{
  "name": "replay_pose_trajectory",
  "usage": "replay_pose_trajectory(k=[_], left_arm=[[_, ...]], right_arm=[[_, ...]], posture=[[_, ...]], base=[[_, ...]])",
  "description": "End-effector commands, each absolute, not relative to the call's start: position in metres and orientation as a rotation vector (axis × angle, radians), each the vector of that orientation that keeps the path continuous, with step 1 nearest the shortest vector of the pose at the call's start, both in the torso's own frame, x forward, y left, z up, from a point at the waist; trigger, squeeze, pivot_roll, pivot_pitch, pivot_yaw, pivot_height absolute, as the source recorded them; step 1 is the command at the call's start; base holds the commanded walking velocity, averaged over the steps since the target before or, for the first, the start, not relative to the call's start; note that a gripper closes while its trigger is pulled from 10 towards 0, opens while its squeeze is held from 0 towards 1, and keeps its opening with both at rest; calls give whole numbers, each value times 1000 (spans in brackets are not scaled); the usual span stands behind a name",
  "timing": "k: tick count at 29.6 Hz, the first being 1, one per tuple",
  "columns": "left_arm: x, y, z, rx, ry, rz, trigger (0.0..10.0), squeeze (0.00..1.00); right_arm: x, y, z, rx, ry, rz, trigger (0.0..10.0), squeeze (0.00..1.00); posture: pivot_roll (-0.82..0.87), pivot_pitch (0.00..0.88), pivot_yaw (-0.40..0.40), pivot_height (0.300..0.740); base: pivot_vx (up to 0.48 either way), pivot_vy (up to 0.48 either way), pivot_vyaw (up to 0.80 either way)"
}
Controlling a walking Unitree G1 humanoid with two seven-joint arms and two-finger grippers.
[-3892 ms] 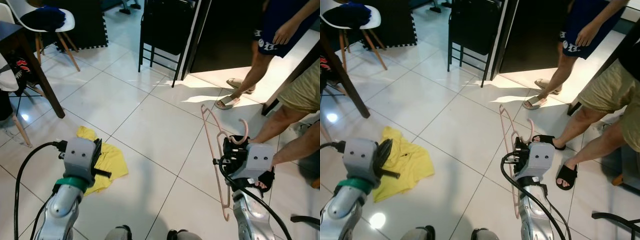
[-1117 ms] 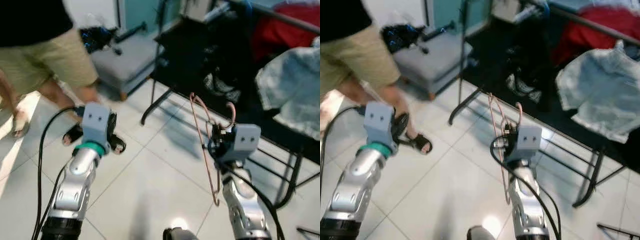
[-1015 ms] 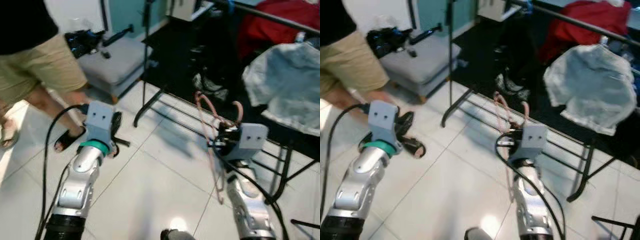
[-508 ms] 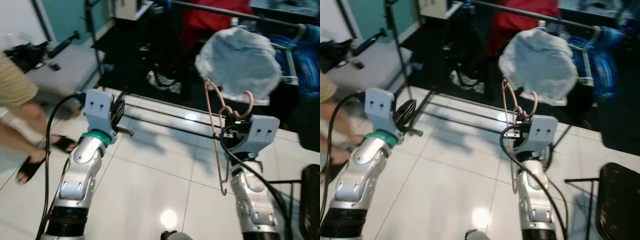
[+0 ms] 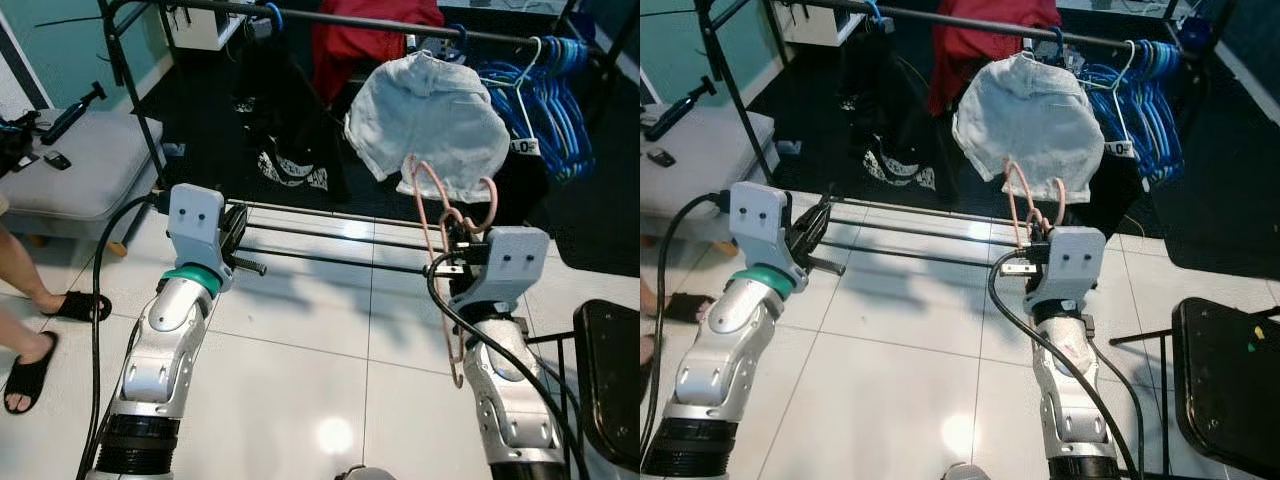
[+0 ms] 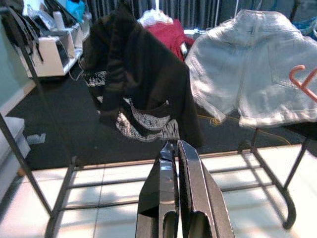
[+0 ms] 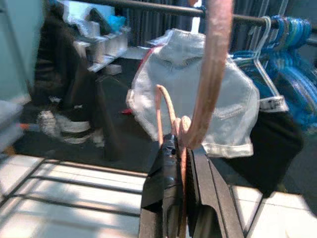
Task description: Hang hanger
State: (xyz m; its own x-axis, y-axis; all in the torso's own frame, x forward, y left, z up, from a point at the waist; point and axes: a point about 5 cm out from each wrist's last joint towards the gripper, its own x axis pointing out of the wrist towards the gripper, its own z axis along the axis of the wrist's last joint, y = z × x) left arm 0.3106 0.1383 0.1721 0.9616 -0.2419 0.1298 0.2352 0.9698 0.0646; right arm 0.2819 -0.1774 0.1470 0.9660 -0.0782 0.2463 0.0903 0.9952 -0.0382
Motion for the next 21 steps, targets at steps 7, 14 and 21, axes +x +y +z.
replay_pose_trajectory(k=[7, 14, 21], left_arm=[[309, 145, 167, 55, -122, -227, 10000, 0], [309, 144, 166, 56, -122, -235, 10000, 0], [310, 144, 164, 59, -121, -239, 10000, 0]], right_arm=[[282, -173, 149, -35, -255, -89, 10000, 0], [283, -174, 149, -37, -256, -108, 10000, 0], [284, -177, 150, -57, -262, -131, 10000, 0]], posture=[[-72, 4, 44, 740], [-74, 0, 45, 740], [-77, 0, 47, 740]], base=[[465, 0, -457], [465, 0, -777], [465, 0, 0]])
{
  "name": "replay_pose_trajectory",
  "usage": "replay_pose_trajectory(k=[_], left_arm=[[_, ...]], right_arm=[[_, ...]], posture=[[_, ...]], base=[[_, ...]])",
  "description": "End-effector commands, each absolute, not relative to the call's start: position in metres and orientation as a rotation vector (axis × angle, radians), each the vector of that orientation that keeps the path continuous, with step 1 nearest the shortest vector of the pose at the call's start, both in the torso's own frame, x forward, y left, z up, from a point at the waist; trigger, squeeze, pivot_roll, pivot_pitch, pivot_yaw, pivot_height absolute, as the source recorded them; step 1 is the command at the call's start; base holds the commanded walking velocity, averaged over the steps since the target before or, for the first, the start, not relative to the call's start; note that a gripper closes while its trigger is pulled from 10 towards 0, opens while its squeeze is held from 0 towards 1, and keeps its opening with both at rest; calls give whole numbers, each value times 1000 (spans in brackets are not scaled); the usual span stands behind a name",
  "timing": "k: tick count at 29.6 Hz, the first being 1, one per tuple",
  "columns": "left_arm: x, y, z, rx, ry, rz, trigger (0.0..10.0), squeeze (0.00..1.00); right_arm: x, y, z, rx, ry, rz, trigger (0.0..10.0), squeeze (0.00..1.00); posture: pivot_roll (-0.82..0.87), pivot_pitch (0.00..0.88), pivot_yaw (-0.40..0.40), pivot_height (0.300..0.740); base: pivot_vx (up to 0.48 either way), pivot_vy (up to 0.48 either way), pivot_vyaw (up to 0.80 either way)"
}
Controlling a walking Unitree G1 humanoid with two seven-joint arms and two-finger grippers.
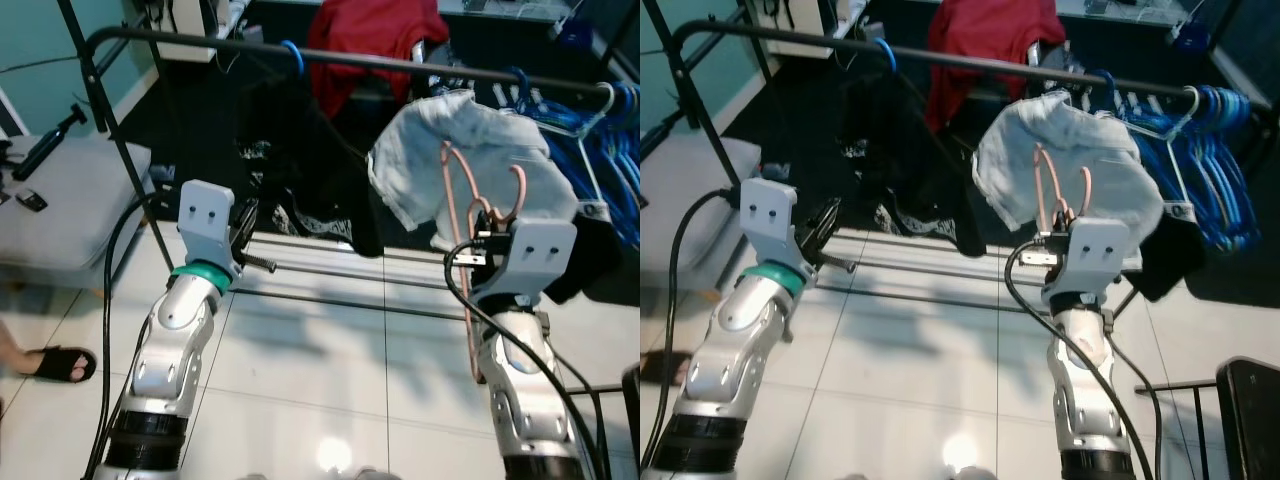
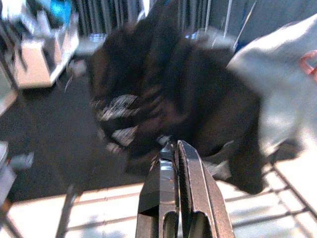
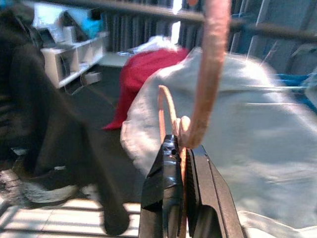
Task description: Hang hanger
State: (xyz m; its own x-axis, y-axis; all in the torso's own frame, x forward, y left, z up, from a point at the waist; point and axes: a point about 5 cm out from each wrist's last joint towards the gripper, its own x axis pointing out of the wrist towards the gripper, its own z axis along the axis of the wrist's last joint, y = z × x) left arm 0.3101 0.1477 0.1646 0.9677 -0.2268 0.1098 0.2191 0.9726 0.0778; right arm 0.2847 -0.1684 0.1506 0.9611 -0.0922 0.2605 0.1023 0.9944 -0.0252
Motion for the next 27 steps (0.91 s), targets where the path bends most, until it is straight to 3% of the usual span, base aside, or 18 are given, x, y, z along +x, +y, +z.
replay_pose_trajectory(k=[1, 18, 27], left_arm=[[310, 144, 164, 59, -121, -239, 10000, 0], [306, 143, 152, 76, -88, -260, 10000, 0], [294, 142, 129, 69, 22, -360, 10000, 0]], right_arm=[[284, -177, 150, -57, -262, -131, 10000, 0], [281, -175, 161, -117, -324, -97, 10000, 0], [280, -177, 176, -88, -398, -125, 10000, 0]], posture=[[-77, 0, 47, 740], [-82, 1, 46, 740], [-81, 4, 44, 740]], base=[[465, 0, 0], [465, 0, 0], [0, 0, 0]])
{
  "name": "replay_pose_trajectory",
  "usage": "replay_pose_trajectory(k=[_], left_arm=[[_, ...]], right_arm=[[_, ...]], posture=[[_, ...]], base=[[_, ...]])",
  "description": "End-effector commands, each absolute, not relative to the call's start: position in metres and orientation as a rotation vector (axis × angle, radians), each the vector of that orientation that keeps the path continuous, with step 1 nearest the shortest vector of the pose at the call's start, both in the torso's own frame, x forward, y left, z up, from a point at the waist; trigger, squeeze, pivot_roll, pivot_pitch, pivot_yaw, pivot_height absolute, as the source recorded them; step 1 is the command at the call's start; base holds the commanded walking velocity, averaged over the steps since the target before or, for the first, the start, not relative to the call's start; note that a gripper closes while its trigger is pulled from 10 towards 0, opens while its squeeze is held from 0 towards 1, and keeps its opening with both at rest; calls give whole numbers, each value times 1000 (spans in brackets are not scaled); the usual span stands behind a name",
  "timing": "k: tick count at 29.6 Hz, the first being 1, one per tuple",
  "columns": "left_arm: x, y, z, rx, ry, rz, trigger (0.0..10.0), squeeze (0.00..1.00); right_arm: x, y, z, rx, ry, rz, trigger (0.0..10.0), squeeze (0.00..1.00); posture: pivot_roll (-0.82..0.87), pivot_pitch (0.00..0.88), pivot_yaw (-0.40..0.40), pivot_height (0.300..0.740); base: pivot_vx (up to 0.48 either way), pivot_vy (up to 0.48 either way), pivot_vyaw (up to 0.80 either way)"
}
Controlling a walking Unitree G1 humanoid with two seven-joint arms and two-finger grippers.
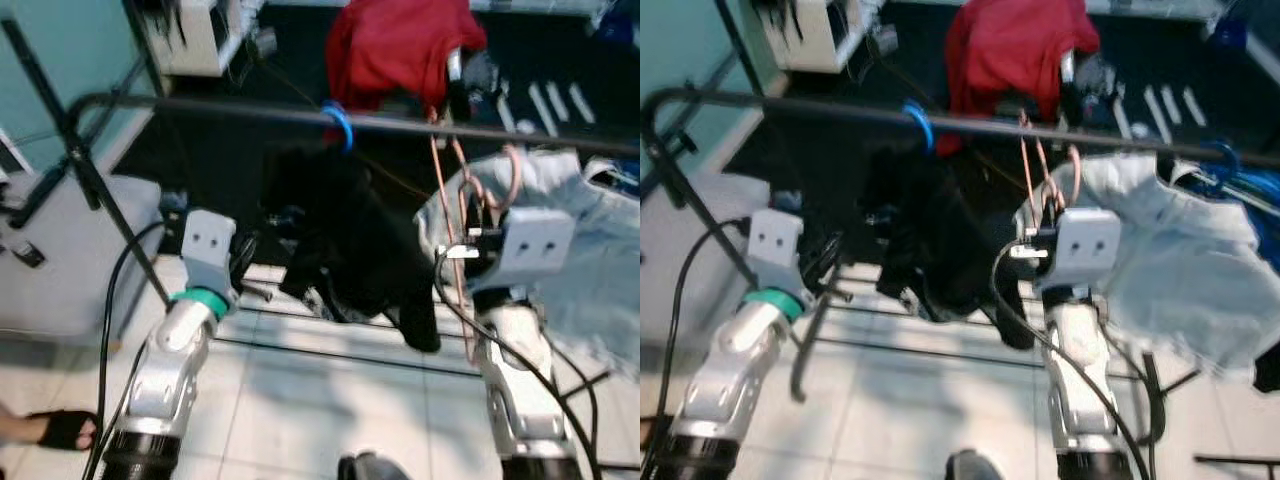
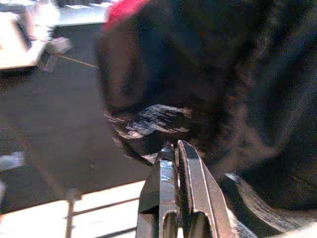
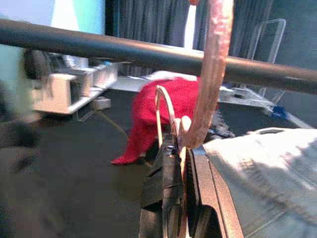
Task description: Hang hanger
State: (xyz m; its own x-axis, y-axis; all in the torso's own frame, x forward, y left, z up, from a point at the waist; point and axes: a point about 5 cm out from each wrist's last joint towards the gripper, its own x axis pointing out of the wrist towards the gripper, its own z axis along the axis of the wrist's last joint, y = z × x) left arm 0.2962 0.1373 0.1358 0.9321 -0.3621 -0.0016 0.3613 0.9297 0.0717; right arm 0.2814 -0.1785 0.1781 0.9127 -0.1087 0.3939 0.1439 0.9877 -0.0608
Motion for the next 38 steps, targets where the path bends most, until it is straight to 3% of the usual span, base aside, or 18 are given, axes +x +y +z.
replay_pose_trajectory(k=[1, 7, 17, 25, 32, 38], left_arm=[[291, 141, 126, 69, 38, -385, 10000, 0], [288, 140, 123, 67, 37, -407, 10000, 0], [289, 137, 137, 239, -98, -396, 10000, 0], [286, 142, 140, 234, -88, -379, 10000, 0], [284, 145, 140, 236, -98, -353, 10000, 0], [282, 146, 138, 233, -92, -337, 10000, 0]], right_arm=[[280, -179, 177, -83, -400, -139, 10000, 0], [281, -182, 180, -84, -407, -151, 10000, 0], [295, -185, 187, -9, -405, -86, 10000, 0], [334, -186, 179, 103, -194, 52, 10000, 0], [350, -199, 181, 65, -154, 38, 10000, 0], [357, -211, 176, -85, -87, 39, 10000, 0]], posture=[[-81, 4, 44, 740], [-80, 7, 46, 740], [-68, 18, 47, 740], [-42, 42, 41, 740], [-22, 47, 28, 740], [-16, 48, 23, 740]], base=[[0, 0, 0], [0, 0, 0], [0, 0, 0], [0, 0, 0], [0, 0, 0], [0, 0, 0]])
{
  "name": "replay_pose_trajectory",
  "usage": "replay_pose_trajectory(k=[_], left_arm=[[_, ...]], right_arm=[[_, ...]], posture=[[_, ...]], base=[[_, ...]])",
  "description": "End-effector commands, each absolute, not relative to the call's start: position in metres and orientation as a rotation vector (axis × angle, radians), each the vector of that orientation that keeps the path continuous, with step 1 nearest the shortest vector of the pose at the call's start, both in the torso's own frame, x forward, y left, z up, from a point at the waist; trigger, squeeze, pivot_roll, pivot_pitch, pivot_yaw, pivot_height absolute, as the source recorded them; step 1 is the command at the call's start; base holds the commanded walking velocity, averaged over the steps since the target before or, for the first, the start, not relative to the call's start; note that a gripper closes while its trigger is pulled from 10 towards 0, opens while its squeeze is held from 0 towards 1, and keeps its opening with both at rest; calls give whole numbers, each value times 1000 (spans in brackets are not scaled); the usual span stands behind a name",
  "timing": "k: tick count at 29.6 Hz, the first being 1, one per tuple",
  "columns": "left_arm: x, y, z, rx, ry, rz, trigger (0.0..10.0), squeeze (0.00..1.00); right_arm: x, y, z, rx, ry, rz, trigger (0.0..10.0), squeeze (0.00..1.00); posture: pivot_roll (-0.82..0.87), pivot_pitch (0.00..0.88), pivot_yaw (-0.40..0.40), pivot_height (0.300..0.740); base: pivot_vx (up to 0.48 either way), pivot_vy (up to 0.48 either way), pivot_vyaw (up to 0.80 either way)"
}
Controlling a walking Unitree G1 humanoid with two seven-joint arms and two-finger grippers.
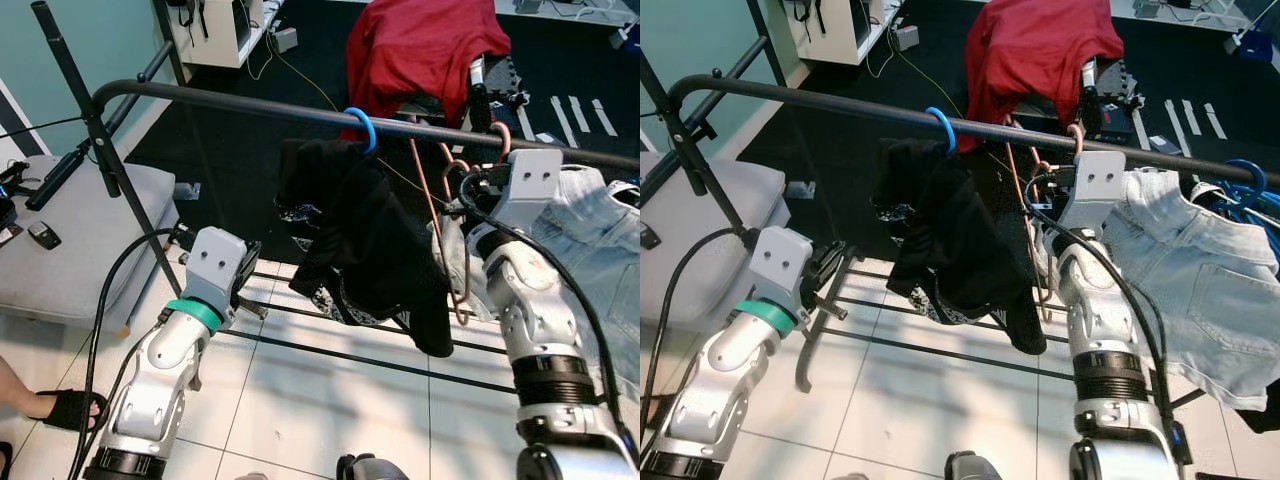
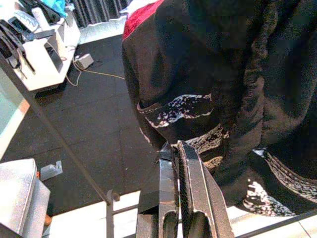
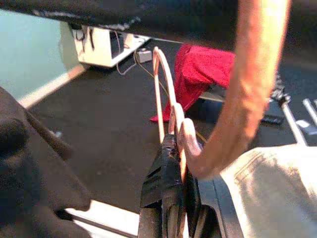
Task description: Hang hanger
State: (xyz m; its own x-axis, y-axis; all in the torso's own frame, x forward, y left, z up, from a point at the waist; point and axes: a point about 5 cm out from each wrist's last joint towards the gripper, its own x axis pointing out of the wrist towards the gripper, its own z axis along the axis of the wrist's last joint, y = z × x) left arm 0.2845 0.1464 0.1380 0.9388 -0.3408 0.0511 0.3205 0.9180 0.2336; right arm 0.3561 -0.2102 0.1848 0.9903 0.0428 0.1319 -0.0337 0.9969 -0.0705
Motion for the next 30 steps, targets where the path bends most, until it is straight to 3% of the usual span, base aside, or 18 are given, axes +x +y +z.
replay_pose_trajectory(k=[1, 2, 11, 12, 18, 25, 30], left_arm=[[282, 146, 138, 233, -92, -337, 10000, 0], [282, 146, 138, 231, -92, -337, 10000, 0], [282, 144, 137, 229, -87, -347, 10000, 0], [282, 144, 137, 230, -86, -350, 10000, 0], [284, 144, 137, 235, -84, -362, 10000, 0], [286, 142, 136, 240, -81, -386, 10000, 0], [287, 141, 135, 240, -80, -393, 10000, 0]], right_arm=[[357, -211, 176, -85, -87, 39, 10000, 0], [357, -218, 174, -101, -69, 18, 10000, 1000], [337, -248, 165, -178, -55, -196, 10000, 1000], [328, -247, 159, -167, -64, -212, 10000, 0], [292, -231, 136, -157, -115, -246, 10000, 0], [247, -201, 134, -280, -233, -273, 10000, 0], [236, -201, 136, -334, -254, -290, 10000, 0]], posture=[[-16, 48, 23, 740], [-23, 49, 25, 740], [-40, 52, 36, 740], [-47, 52, 39, 740], [-64, 54, 51, 740], [-86, 55, 59, 740], [-97, 54, 63, 740]], base=[[0, 0, 0], [0, 0, 0], [0, 0, 0], [0, 0, 0], [0, 0, 0], [0, 0, 0], [0, 0, 0]])
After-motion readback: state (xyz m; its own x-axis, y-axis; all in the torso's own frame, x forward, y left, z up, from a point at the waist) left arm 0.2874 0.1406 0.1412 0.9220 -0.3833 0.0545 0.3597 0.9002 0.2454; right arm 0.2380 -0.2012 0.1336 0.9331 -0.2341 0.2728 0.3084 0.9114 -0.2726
